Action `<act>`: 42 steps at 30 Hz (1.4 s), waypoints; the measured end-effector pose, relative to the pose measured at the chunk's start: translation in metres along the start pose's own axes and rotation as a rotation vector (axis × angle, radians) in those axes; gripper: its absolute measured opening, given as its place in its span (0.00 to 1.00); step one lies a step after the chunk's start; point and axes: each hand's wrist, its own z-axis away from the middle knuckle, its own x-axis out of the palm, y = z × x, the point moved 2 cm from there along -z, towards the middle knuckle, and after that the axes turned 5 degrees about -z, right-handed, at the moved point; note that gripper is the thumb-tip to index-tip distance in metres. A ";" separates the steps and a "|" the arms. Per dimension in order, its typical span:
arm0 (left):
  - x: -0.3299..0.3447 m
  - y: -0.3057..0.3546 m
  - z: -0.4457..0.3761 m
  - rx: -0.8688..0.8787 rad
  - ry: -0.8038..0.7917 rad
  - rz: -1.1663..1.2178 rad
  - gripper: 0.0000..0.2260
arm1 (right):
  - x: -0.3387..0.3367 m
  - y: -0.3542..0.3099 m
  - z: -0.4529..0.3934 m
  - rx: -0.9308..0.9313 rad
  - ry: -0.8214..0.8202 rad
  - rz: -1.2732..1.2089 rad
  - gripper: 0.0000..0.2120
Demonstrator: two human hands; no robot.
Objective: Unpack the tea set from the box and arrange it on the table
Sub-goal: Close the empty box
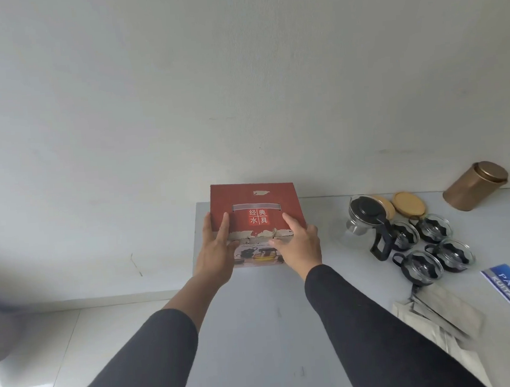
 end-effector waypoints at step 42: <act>-0.007 0.050 0.018 -0.010 0.006 -0.140 0.26 | -0.060 -0.004 0.041 -0.009 0.150 0.016 0.19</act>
